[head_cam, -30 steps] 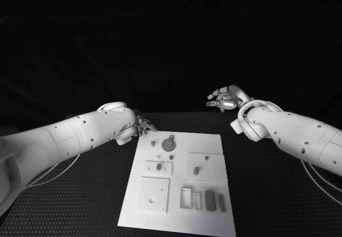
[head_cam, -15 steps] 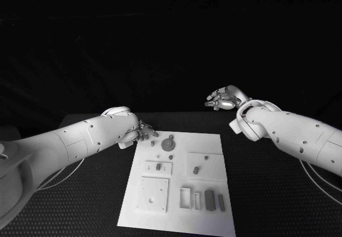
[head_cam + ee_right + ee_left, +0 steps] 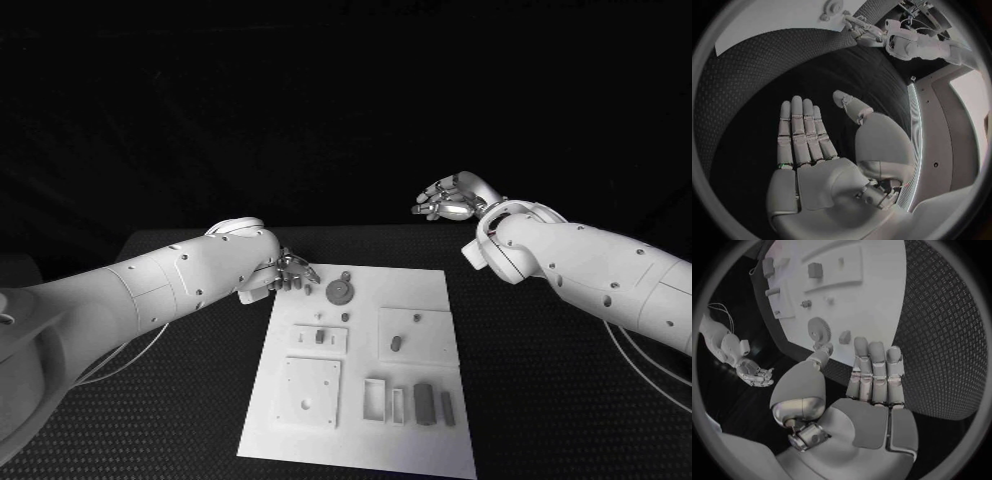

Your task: Assemble the parts on the task board

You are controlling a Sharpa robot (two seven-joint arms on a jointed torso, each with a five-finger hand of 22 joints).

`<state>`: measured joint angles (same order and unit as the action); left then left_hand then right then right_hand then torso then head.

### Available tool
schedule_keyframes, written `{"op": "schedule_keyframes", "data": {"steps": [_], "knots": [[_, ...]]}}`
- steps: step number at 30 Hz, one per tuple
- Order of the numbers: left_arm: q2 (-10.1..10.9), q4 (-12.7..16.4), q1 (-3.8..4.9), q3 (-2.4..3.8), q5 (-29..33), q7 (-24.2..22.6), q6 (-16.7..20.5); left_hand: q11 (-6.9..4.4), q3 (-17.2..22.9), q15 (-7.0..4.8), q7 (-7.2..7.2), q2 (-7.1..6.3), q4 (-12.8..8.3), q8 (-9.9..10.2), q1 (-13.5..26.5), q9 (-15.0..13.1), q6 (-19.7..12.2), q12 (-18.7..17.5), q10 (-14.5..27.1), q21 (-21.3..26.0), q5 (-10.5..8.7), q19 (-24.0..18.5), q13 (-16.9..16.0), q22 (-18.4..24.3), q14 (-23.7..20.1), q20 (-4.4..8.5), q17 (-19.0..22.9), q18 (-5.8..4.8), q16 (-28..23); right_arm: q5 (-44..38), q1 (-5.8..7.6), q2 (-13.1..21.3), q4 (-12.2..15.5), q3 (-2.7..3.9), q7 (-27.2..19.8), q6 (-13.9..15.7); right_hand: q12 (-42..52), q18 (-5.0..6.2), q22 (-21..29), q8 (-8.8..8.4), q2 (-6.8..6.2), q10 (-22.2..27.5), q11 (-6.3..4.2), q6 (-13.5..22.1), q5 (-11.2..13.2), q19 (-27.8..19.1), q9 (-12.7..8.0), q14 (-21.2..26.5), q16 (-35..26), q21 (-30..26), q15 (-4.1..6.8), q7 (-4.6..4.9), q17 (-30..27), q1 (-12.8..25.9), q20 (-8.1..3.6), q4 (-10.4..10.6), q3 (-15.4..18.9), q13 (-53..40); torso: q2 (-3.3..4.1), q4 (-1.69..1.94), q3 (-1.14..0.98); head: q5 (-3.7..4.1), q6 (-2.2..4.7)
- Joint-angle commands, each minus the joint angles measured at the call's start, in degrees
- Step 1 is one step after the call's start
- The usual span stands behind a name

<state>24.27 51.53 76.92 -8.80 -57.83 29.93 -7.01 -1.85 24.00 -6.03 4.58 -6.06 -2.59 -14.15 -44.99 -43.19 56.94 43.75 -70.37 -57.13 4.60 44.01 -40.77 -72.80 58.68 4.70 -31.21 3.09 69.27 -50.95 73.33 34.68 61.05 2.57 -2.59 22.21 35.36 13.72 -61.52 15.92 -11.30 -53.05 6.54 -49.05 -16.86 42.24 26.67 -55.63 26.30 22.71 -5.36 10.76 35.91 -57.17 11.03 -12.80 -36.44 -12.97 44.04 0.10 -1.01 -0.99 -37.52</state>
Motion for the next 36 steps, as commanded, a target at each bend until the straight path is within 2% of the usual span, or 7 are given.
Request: {"op": "schedule_keyframes", "data": {"steps": [1,10,29,36], "knots": [[0.0,0.2,-0.01,0.01,0.3,-0.7,-2.7,0.03,-0.2,-0.03,-0.04,0.54,-0.2,-0.2,0.1,0.1,0.4,0.0,-0.6,-0.1,0.26,0.1,-0.1,-0.1,0.4,6.62,-0.1,-0.52,0.3,0.3,-0.02,-0.1,0.0,0.02,-0.8,-0.8,-0.4,-0.12,0.1,0.13,0.29,-0.4,0.11,0.5,-0.2,-0.2,-0.1,-0.1,-0.4,-0.3,-0.43,0.13,-0.1,-0.4,0.25,0.0,0.3,0.2,0.00,0.00,0.02,-0.05,-0.03],[0.0,0.3,-0.07,0.01,0.5,-1.0,-3.7,-0.06,-0.5,-0.18,-0.14,1.23,-1.0,-0.3,-0.5,0.4,0.8,0.0,-0.9,-0.2,0.85,0.2,-0.3,-0.4,0.5,6.75,-0.3,-0.50,0.6,0.4,-0.02,-0.2,-0.1,0.02,-0.8,-1.0,-1.3,-0.05,0.3,0.16,0.45,-0.4,0.34,0.5,-0.3,-0.5,-0.3,0.1,-1.5,-1.1,-0.67,0.16,-0.5,-0.7,0.52,0.1,0.4,1.2,0.03,-0.02,-0.01,-0.03,0.02],[0.1,0.0,-0.09,0.01,3.0,-1.3,-2.5,0.10,-0.1,-0.02,0.03,6.00,-4.5,-0.3,-3.8,1.3,0.8,-0.7,-0.7,0.2,1.82,0.1,-0.8,-0.9,0.1,6.65,-0.3,-0.88,0.4,0.4,-0.02,-0.4,-0.2,0.02,-0.6,-1.2,-1.8,0.03,0.5,0.09,0.31,-0.5,0.54,0.7,-0.3,-0.6,-0.4,0.0,-2.2,-1.6,-0.82,0.25,-0.8,-0.8,0.70,0.1,0.5,1.9,0.01,-0.05,0.01,0.00,-0.03],[-0.1,-0.9,-0.09,0.03,10.0,-1.9,-2.8,0.34,0.4,0.25,0.24,8.21,-6.2,-0.4,-5.4,1.6,0.6,-1.3,-0.3,0.5,2.09,-0.2,-0.7,-1.1,-0.3,6.45,-0.2,-1.10,0.1,0.4,-0.02,-0.4,-0.3,0.02,-0.5,-1.5,-1.9,0.04,0.5,0.05,0.28,-0.5,0.59,0.8,-0.3,-0.6,-0.5,0.0,-2.3,-1.7,-0.86,0.29,-0.9,-0.8,0.75,0.1,0.6,2.1,0.01,0.01,0.00,0.00,-0.02]]}}
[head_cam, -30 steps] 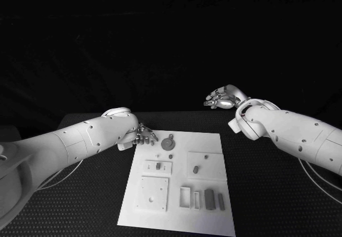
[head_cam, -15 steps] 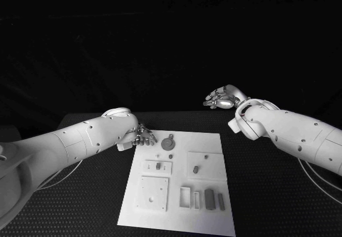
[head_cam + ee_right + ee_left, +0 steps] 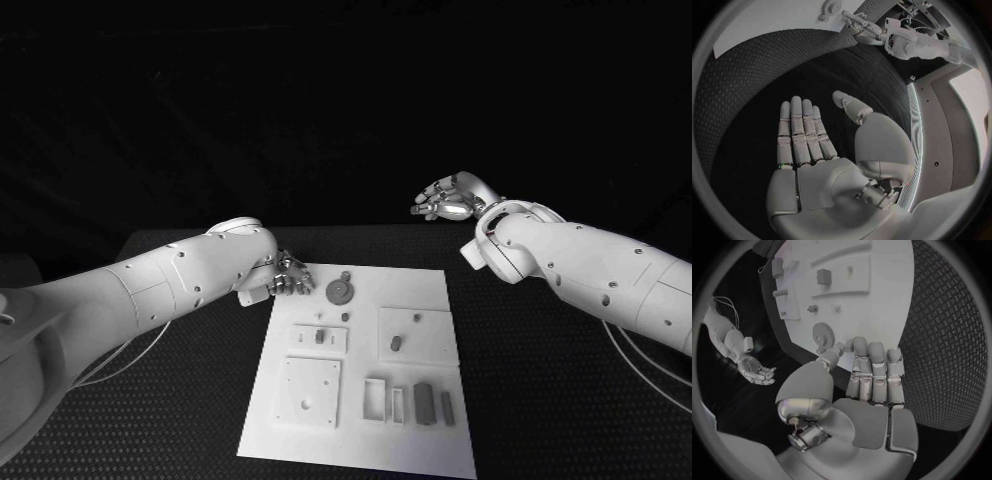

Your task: Assemble the parts on the task board

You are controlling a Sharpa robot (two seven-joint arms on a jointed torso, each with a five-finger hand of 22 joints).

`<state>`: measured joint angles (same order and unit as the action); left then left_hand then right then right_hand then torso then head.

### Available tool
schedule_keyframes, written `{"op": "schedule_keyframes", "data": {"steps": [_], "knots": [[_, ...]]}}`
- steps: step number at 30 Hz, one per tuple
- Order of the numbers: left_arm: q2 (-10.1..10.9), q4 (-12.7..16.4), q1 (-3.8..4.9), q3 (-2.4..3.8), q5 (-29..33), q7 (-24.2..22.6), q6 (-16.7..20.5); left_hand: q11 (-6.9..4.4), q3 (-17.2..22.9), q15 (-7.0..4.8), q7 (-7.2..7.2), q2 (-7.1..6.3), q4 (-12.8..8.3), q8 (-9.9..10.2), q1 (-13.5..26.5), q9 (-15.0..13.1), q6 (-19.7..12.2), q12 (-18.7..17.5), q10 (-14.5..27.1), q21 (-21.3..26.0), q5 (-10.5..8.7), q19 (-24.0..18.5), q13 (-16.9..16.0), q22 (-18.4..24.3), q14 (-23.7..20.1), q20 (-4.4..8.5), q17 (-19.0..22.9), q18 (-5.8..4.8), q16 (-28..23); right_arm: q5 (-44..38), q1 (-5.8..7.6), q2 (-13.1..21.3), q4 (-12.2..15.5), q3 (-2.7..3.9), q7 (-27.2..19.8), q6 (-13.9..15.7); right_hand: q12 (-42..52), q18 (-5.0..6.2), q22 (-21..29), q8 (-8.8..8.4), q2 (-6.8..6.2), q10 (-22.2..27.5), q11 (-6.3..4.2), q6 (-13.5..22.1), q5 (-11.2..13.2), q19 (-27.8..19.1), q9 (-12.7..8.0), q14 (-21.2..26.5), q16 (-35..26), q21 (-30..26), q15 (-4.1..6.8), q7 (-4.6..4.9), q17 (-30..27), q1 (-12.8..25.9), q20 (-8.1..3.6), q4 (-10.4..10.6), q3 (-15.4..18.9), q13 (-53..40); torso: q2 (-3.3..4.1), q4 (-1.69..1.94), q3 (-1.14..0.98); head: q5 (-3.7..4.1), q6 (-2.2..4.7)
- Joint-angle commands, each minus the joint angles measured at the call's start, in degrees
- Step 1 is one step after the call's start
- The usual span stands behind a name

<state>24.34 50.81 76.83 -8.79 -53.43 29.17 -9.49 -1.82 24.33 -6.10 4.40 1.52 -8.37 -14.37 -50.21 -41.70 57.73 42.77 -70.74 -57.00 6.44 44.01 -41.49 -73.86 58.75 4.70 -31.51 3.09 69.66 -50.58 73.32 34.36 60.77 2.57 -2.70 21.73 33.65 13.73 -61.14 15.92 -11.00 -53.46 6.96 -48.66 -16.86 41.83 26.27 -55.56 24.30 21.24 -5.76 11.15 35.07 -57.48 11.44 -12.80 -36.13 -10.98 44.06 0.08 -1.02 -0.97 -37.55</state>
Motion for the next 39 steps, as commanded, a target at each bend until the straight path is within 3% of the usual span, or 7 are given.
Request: {"op": "schedule_keyframes", "data": {"steps": [1,9,10,11,21,25,39], "knots": [[-0.2,-0.2,0.01,0.03,6.4,-1.2,-0.5,0.42,0.1,0.43,0.53,0.94,-0.9,-0.1,-0.4,0.2,-0.4,-0.6,0.2,0.4,0.31,-0.3,0.1,-0.1,-0.5,6.37,0.2,-1.18,-0.5,0.0,-0.02,-0.1,-0.1,0.02,-0.3,-1.0,-0.2,0.03,0.1,0.05,-0.02,-0.1,0.18,0.4,-0.3,-0.2,-0.1,0.0,-0.4,-0.3,-0.46,-0.09,-0.1,-0.5,0.34,0.1,0.3,0.1,0.00,0.05,0.01,0.00,-0.05],[0.1,-0.2,0.01,0.04,7.8,-1.8,1.2,0.19,1.6,0.63,0.21,3.82,-3.5,-1.3,-3.1,0.1,1.4,-1.5,-0.6,0.6,0.17,-0.2,0.4,-0.5,-0.2,6.17,0.1,-1.29,-0.3,0.0,-0.02,-0.3,-0.3,0.02,-0.2,-1.4,-0.3,0.04,0.1,0.04,-0.02,-0.1,0.21,0.5,-0.4,-0.3,-0.1,-0.1,-0.5,-0.4,-0.49,-0.06,-0.1,-0.4,0.39,0.2,0.4,0.2,-0.01,0.00,-0.02,-0.07,-0.16],[0.1,-0.3,0.01,0.06,7.9,-1.9,1.2,-0.02,5.3,0.59,-0.10,2.48,-1.8,-1.8,-4.5,0.0,2.1,-1.8,-1.2,0.7,-2.81,0.4,0.5,-0.4,0.1,6.15,0.2,-1.29,-0.3,0.0,-0.02,-0.3,-0.3,0.02,-0.2,-1.4,-0.3,0.05,0.1,0.03,-0.02,-0.1,0.21,0.5,-0.5,-0.3,-0.1,-0.1,-0.5,-0.4,-0.49,-0.06,-0.1,-0.4,0.39,0.2,0.4,0.3,-0.02,0.00,-0.03,-0.06,-0.14],[0.2,-0.2,0.01,0.07,7.9,-2.0,1.4,-0.11,7.1,0.59,-0.25,1.69,-0.9,-2.1,-5.0,-0.1,2.6,-2.0,-1.7,0.6,-3.12,0.7,0.6,-0.6,0.4,6.18,0.1,-1.31,-0.2,0.0,-0.02,-0.3,-0.4,0.02,-0.2,-1.4,-0.3,0.05,0.1,0.03,-0.04,-0.1,0.22,0.5,-0.5,-0.3,-0.1,-0.1,-0.5,-0.4,-0.50,-0.05,-0.1,-0.4,0.40,0.2,0.4,0.3,-0.02,0.01,-0.02,-0.02,-0.16],[1.8,1.1,0.03,0.15,9.9,-1.7,3.2,-0.50,8.5,0.43,-0.73,2.01,-1.1,-2.9,-5.4,-0.3,4.1,-2.0,-3.4,0.0,-2.97,1.3,0.4,-1.3,1.4,6.35,-0.2,-1.16,0.6,0.1,-0.14,-0.5,-0.8,0.02,-0.3,-1.7,-0.5,0.06,0.1,0.01,-0.10,-0.1,0.26,0.6,-0.7,-0.4,-0.2,-0.1,-0.7,-0.6,-0.51,-0.01,-0.2,-0.3,0.47,0.2,0.6,0.5,-0.03,0.06,0.00,-0.02,-0.18],[3.9,4.0,0.09,0.22,10.4,-1.7,4.6,-0.56,8.6,0.37,-0.78,1.95,-1.3,-2.9,-5.4,-0.3,4.2,-2.0,-3.7,-0.1,-2.87,1.4,0.4,-1.4,1.6,6.40,-0.2,-1.11,0.8,0.5,-0.27,-0.6,-1.4,0.02,-0.7,-2.3,-0.6,0.06,0.1,0.01,-0.11,-0.1,0.27,0.6,-0.8,-0.4,-0.2,0.0,-0.9,-0.7,-0.51,-0.01,-0.2,-0.2,0.51,0.3,0.8,0.7,-0.05,0.08,-0.04,-0.12,-0.08],[15.8,22.3,1.49,0.09,5.1,-0.9,11.0,-0.70,8.9,0.10,-0.99,1.23,-1.4,-3.0,-5.2,-0.3,4.8,-2.1,-4.6,-0.4,-2.80,2.0,0.4,-1.7,2.2,6.60,-0.3,-0.95,1.2,0.9,-0.82,-0.7,-3.0,-0.04,-1.6,-4.5,-6.7,-0.83,-0.2,0.14,0.62,0.6,1.40,1.1,-1.4,-4.2,-0.7,3.4,-4.7,-3.8,-2.24,-0.31,-3.0,-0.5,1.14,0.3,1.1,5.4,-0.04,0.13,0.01,-0.73,-0.18]]}}
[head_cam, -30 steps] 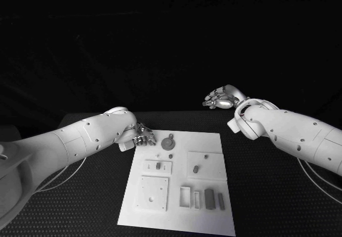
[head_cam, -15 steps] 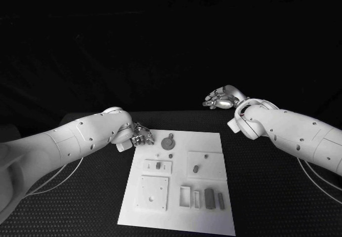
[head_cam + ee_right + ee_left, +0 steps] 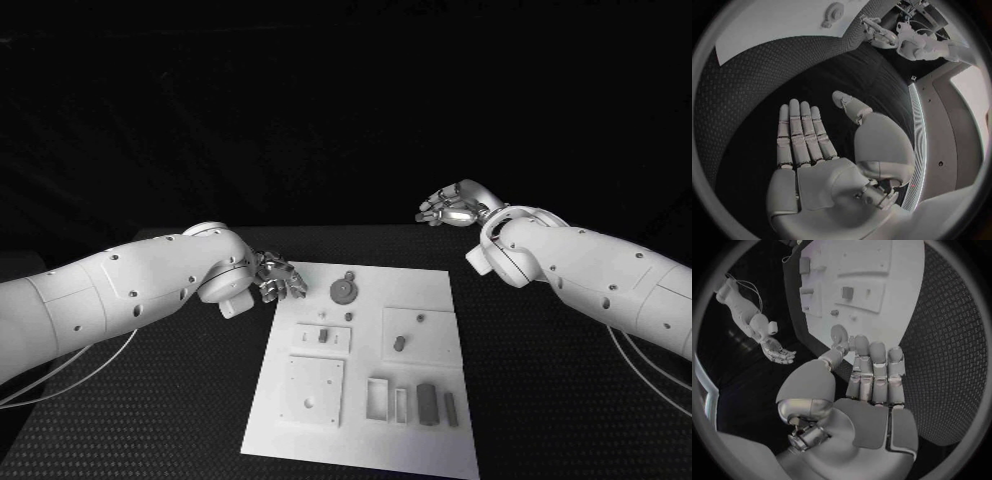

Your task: Assemble the parts on the task board

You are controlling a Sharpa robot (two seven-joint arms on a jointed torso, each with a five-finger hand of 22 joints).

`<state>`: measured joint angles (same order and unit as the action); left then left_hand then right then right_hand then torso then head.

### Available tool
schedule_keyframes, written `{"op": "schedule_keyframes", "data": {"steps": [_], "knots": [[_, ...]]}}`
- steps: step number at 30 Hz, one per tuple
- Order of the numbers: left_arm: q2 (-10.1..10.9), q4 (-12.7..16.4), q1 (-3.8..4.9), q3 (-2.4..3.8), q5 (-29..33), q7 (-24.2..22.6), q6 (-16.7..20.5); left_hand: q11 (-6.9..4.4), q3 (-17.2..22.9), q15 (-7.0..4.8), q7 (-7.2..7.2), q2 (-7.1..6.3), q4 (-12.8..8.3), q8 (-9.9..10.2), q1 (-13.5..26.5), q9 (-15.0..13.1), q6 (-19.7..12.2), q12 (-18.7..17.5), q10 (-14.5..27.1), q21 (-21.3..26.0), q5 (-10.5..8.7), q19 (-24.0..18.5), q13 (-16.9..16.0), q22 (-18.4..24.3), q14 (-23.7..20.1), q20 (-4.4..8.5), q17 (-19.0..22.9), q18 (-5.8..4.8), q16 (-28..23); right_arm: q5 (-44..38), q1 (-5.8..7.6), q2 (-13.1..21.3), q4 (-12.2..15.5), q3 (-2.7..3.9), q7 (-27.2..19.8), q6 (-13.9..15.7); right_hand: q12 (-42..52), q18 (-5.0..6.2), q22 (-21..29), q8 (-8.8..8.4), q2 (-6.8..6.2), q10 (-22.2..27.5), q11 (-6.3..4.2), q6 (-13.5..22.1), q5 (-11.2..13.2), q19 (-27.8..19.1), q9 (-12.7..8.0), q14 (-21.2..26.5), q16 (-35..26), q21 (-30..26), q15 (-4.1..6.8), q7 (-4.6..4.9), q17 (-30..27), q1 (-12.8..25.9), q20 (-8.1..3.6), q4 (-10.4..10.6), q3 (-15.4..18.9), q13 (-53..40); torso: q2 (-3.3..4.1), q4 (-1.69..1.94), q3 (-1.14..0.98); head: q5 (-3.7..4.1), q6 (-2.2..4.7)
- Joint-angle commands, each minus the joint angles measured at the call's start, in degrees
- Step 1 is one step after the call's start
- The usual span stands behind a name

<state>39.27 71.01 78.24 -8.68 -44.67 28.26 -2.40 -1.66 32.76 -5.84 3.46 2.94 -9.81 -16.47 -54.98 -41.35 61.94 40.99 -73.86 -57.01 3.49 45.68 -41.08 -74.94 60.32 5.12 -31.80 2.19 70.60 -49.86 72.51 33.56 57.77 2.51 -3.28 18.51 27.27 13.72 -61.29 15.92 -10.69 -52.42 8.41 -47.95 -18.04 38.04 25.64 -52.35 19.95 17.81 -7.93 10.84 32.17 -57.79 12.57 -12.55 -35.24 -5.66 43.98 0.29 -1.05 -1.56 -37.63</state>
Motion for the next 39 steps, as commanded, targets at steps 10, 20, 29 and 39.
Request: {"op": "schedule_keyframes", "data": {"steps": [10,20,29,39], "knots": [[4.4,9.4,-0.01,-1.77,-8.5,0.3,6.1,-1.05,0.8,-0.44,-0.19,-0.64,0.3,-0.9,-0.4,-0.5,1.0,-0.5,-2.3,-0.5,0.13,0.9,-0.1,-0.7,1.2,6.37,-0.1,0.06,0.4,0.2,-0.05,0.2,0.3,0.01,-1.0,-1.2,-1.0,-0.82,-0.2,0.13,0.22,-0.9,0.11,0.5,-0.3,-0.4,-0.2,0.2,-0.5,-0.6,-0.15,0.15,-0.4,-0.1,0.06,0.3,0.3,0.6,0.09,-0.15,0.20,-0.44,-0.50],[5.0,12.1,-0.28,-5.03,-11.1,1.0,6.1,-1.16,1.0,-0.62,-0.33,-0.98,0.4,-1.0,-0.4,-0.4,1.4,-0.5,-2.8,-0.6,0.23,1.2,-0.2,-0.7,1.5,6.50,-0.1,0.11,0.6,1.3,-0.06,0.3,0.2,0.01,-1.3,-2.3,-2.9,-1.02,-0.4,0.19,0.45,-0.8,0.29,0.7,-1.0,-1.2,-0.3,1.1,-1.3,-1.6,-0.46,0.00,-1.4,0.4,0.21,1.0,0.6,1.7,0.03,-0.12,0.14,-0.33,-0.96],[4.5,12.7,-0.80,-5.08,-13.6,1.6,5.2,-1.16,1.0,-0.65,-0.36,-1.08,0.5,-1.0,-0.4,-0.4,1.5,-0.5,-2.9,-0.7,0.33,1.3,-0.2,-0.8,1.6,6.53,-0.1,0.12,0.6,1.4,-0.07,0.3,0.2,0.01,-0.6,-1.6,-7.7,-3.25,-2.0,-0.34,0.28,-0.8,1.47,2.5,-0.6,-7.1,-1.0,3.2,-2.7,-4.6,-1.67,1.29,-3.8,-0.4,0.45,2.0,0.3,1.9,0.09,-0.20,0.08,-0.28,-1.17],[3.4,11.9,-1.71,-5.08,-14.7,2.3,4.7,-1.28,1.0,-0.80,-0.50,-1.25,0.7,-1.0,-0.1,-0.4,1.9,-0.6,-3.6,-0.9,0.55,1.7,-0.3,-0.8,2.2,6.69,-0.2,0.20,0.8,1.4,-0.11,0.4,0.6,0.01,-0.6,-1.6,-8.6,-3.52,-2.6,-0.40,-0.07,-0.8,1.60,2.9,-0.7,-7.6,-1.2,3.5,-2.7,-4.9,-1.78,1.43,-4.2,-0.5,0.40,2.4,0.2,1.9,0.10,-0.20,0.05,-0.17,-1.46]]}}
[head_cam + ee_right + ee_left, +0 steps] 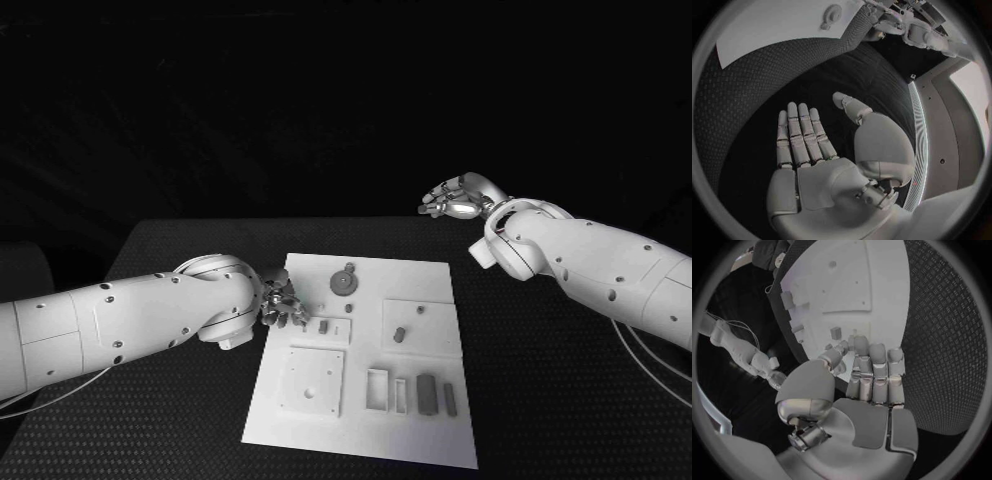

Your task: Assemble the parts on the task board

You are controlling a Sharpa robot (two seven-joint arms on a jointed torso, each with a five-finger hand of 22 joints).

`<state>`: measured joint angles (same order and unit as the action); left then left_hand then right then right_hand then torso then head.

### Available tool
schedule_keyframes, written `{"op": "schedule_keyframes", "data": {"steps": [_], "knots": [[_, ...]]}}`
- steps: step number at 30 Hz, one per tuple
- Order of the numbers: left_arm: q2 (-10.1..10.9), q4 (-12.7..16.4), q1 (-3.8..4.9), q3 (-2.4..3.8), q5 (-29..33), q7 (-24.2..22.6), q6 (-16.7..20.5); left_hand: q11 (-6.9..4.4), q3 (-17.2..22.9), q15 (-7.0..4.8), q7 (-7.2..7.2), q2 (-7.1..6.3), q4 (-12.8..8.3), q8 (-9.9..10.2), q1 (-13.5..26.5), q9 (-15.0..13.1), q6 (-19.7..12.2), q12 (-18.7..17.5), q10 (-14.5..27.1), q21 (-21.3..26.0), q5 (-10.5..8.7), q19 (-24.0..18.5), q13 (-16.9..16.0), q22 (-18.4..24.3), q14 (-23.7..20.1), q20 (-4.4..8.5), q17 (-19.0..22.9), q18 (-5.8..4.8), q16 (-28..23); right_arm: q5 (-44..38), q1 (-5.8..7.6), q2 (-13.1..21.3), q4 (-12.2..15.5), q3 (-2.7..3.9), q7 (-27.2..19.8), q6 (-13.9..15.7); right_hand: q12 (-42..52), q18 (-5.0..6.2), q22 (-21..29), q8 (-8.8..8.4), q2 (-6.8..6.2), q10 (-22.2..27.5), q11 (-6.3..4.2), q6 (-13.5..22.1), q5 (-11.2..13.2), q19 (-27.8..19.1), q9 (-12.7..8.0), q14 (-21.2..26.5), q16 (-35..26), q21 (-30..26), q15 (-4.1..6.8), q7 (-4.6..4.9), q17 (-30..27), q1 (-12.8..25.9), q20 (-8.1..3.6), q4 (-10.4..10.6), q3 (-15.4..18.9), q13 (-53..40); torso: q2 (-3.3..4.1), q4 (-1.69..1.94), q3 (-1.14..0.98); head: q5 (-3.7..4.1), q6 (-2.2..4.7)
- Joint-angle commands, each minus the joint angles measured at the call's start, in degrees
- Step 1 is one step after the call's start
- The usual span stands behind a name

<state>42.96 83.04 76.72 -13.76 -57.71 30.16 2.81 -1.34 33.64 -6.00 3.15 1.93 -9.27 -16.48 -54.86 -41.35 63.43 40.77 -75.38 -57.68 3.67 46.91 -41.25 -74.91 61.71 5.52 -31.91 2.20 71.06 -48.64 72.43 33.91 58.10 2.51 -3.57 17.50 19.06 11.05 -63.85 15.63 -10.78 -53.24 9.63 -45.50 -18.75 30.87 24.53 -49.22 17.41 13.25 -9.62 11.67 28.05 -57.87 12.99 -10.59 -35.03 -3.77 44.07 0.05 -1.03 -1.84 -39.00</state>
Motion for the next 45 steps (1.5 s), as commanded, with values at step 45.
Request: {"op": "schedule_keyframes", "data": {"steps": [45], "knots": [[-0.6,-0.1,-1.42,0.02,-4.3,1.7,-1.8,-1.91,0.2,-0.99,-0.44,-0.17,-0.1,-1.2,-0.1,-0.3,1.1,-0.4,-3.0,-0.6,0.82,1.1,-0.5,-1.0,1.5,6.59,-0.2,0.31,0.8,0.2,-0.25,0.2,0.7,0.01,-0.3,-0.9,-1.7,-1.17,-0.9,-0.09,-0.38,-0.3,0.63,1.0,-0.2,-0.9,-0.2,0.7,0.0,-1.0,-0.28,0.80,-0.7,-0.4,-0.10,0.9,0.0,-0.1,-0.02,0.00,0.04,0.33,-0.68]]}}
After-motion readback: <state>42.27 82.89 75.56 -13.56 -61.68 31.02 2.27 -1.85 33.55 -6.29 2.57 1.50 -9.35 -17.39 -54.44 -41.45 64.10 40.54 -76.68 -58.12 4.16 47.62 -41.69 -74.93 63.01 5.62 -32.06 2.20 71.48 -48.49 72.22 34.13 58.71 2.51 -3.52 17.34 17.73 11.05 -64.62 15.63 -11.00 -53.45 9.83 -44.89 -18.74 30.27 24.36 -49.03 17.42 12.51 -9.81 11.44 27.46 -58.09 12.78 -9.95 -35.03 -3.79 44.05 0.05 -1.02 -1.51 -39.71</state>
